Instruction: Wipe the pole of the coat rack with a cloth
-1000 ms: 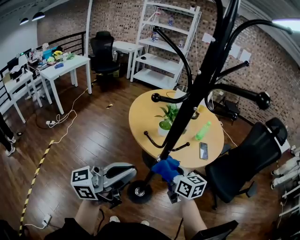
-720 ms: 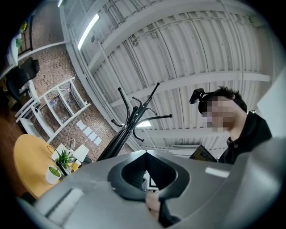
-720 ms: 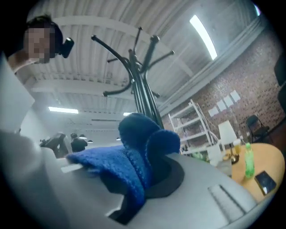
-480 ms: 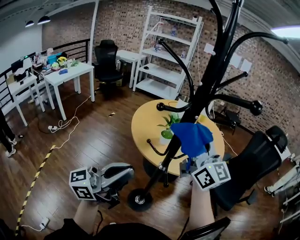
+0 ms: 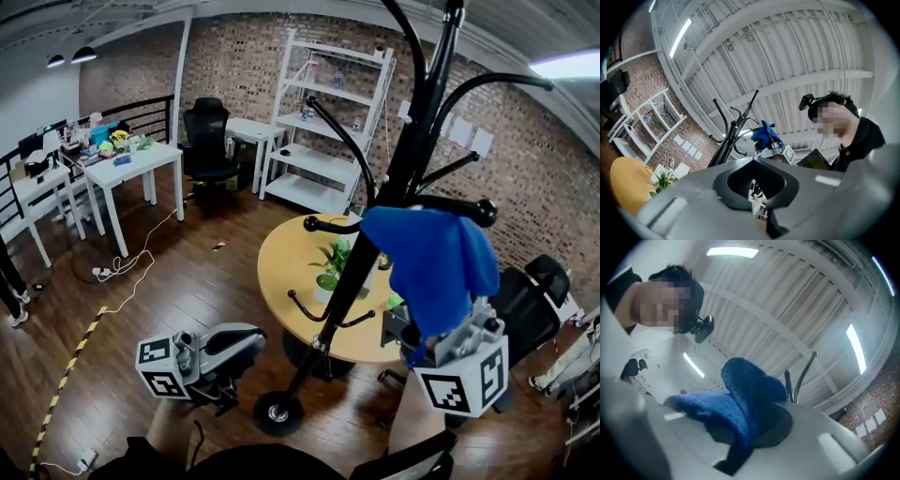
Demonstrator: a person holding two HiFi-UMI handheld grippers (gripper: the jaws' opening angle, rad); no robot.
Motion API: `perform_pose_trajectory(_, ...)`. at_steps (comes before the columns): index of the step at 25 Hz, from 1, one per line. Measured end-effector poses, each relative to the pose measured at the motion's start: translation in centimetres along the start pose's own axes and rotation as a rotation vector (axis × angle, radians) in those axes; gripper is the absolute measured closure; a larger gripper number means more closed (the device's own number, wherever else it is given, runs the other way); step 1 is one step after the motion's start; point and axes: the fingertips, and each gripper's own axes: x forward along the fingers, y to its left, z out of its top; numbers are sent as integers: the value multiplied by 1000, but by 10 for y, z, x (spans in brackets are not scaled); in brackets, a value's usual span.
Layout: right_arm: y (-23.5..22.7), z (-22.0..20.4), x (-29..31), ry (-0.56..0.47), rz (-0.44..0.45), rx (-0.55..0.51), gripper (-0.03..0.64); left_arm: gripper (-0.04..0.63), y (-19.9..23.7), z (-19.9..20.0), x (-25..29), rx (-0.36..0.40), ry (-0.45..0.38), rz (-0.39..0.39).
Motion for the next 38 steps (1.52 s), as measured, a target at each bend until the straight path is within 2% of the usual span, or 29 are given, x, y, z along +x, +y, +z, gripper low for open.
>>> perform_pose_trajectory(3, 7, 25, -8, -64, 16, -39, 594, 595, -1, 0, 5, 5, 8, -11)
perform_pose_trajectory(7, -19, -2, -25, -47, -40, -15, 594, 595, -2, -4, 6, 3, 13, -20)
perform_pose_trajectory(9, -36, -35, -23, 46, -83, 10, 594, 595, -2, -3, 4, 1, 8, -15)
perform_pose_trajectory(13, -50, -129, -11, 322, -124, 71, 594, 595, -1, -5, -1, -16, 2, 1)
perform_pose_trajectory(17, -41, -184, -46, 430, -136, 70, 594, 595, 4, -15, -6, -49, 4, 24)
perform_pose_trajectory(23, -12, -256, -127, 612, -160, 262, 594, 595, 13, -29, -14, -102, 11, 56)
perform_pose_trajectory(30, 52, -347, -224, 988, -91, 520, 594, 595, 15, -46, -4, -161, 45, 48)
perform_pose_trajectory(32, 68, -352, -245, 1105, -63, 580, 594, 595, 16, -51, 2, -169, 55, 41)
perform_pose_trajectory(33, 76, -346, -250, 1125, -45, 609, 594, 595, 16, -53, 4, -169, 62, 38)
perform_pose_trajectory(38, 99, -300, -258, 1124, 16, 687, 594, 595, 16, -52, 11, -155, 73, 32)
